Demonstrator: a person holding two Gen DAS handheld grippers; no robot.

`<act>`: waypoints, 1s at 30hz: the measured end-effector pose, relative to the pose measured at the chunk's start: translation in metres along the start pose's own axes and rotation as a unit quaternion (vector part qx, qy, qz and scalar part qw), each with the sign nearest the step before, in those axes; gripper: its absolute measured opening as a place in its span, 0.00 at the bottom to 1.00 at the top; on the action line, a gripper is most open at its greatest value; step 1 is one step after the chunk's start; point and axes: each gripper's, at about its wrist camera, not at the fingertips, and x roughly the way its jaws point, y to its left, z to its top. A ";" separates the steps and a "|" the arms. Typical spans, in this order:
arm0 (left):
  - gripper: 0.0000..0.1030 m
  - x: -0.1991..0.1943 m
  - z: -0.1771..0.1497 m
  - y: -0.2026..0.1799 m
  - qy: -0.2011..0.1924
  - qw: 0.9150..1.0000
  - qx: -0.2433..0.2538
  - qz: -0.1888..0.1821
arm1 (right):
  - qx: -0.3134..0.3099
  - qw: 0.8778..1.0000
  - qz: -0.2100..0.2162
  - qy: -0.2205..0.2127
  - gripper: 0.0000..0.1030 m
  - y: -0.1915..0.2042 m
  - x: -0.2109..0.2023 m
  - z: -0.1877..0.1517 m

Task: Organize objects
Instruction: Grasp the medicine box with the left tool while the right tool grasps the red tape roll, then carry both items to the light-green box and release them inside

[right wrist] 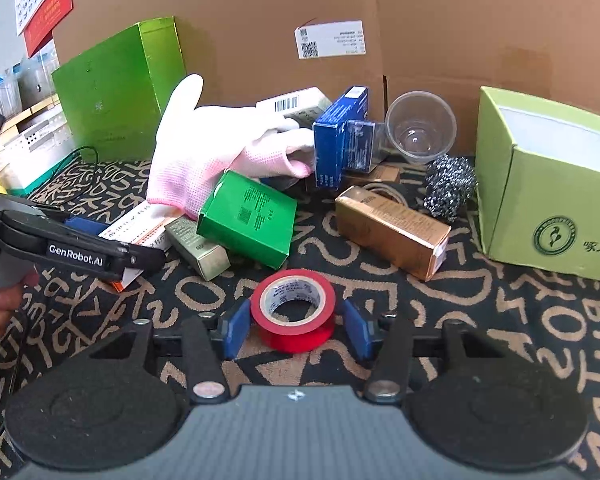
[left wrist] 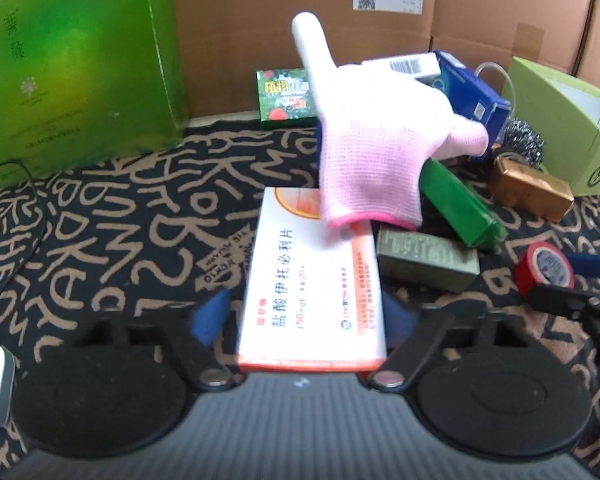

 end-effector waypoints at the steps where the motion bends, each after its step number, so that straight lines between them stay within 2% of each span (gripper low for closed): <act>1: 0.64 -0.003 0.000 -0.001 0.003 1.000 0.001 0.002 | -0.002 1.000 -0.001 -0.001 0.50 0.001 -0.001 0.000; 6: 0.63 -0.030 -0.011 -0.004 -0.002 1.000 0.001 -0.006 | -0.005 1.000 0.009 -0.013 0.50 0.002 -0.015 0.000; 10: 0.64 -0.070 -0.014 -0.009 -0.018 0.999 0.019 -0.025 | -0.009 0.999 0.015 -0.049 0.50 0.000 -0.042 0.009; 14: 0.64 -0.109 0.011 -0.029 -0.056 0.996 0.037 -0.055 | -0.016 0.995 0.003 -0.099 0.50 -0.012 -0.077 0.024; 18: 0.64 -0.132 0.046 -0.067 -0.105 0.988 0.054 -0.105 | -0.012 0.990 -0.023 -0.141 0.50 -0.036 -0.108 0.037; 22: 0.64 -0.132 0.081 -0.122 -0.138 0.977 0.076 -0.145 | 0.000 0.984 -0.069 -0.167 0.50 -0.070 -0.127 0.046; 26: 0.64 -0.114 0.114 -0.185 -0.144 0.968 0.096 -0.180 | 0.020 0.978 -0.113 -0.177 0.50 -0.109 -0.130 0.054; 30: 0.64 -0.070 0.142 -0.239 -0.133 0.970 0.106 -0.175 | 0.036 0.974 -0.151 -0.165 0.50 -0.151 -0.114 0.067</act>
